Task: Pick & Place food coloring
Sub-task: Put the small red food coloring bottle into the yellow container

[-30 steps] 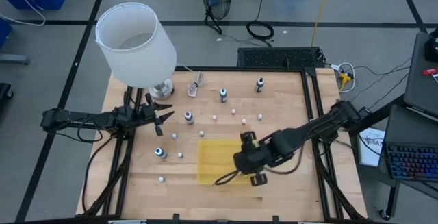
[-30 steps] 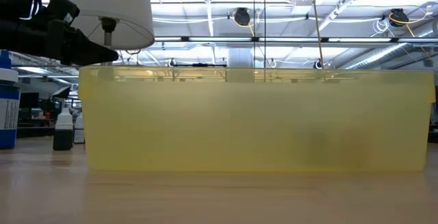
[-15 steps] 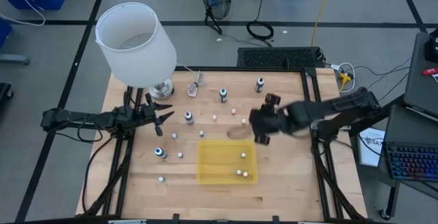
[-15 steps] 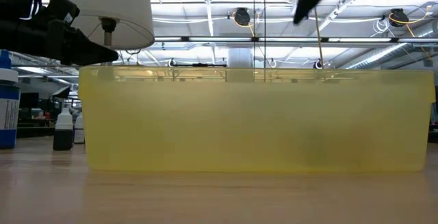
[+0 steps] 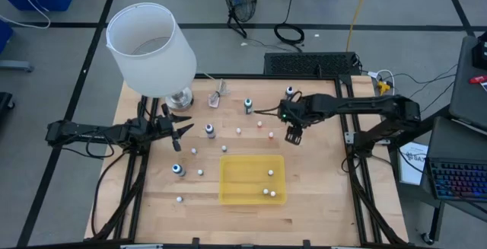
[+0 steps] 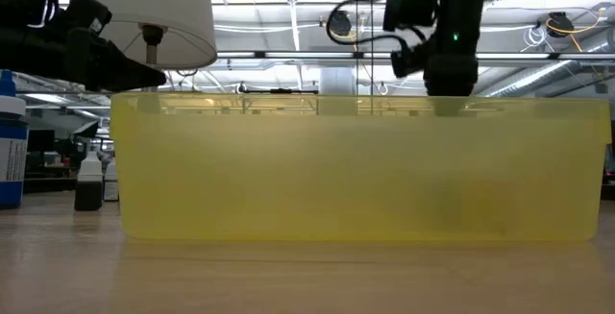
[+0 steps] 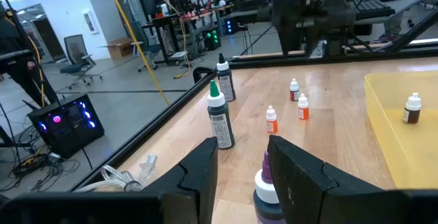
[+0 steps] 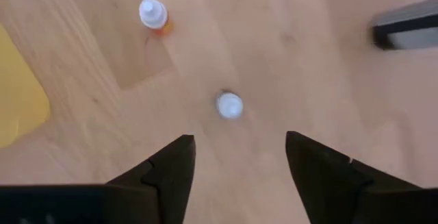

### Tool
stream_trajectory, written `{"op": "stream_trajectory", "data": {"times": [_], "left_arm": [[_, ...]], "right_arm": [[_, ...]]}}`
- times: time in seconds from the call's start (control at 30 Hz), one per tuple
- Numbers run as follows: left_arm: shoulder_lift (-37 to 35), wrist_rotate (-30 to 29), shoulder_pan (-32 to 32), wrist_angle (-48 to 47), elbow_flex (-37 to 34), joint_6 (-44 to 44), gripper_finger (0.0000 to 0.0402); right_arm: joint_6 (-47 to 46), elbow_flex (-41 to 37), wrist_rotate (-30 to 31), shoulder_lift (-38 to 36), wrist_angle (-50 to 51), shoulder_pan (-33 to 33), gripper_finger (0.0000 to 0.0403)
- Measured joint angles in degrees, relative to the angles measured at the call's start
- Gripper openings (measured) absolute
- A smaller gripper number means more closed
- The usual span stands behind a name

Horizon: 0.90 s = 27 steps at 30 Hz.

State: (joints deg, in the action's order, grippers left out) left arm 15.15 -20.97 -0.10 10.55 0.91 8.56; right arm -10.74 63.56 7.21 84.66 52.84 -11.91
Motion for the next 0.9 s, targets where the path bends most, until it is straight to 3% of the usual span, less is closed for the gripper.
{"op": "stream_trajectory", "data": {"times": [0.4,0.9], "left_arm": [[0.01,0.00,0.02,0.00,0.00,0.00,0.0131],[-0.01,0.00,0.00,0.01,0.00,-0.01,0.0131]], "right_arm": [[2.63,-9.78,-1.53,0.00,-11.84,-1.62,0.0228],[5.94,-13.19,-1.49,2.30,-19.78,-2.60,0.0226]]}}
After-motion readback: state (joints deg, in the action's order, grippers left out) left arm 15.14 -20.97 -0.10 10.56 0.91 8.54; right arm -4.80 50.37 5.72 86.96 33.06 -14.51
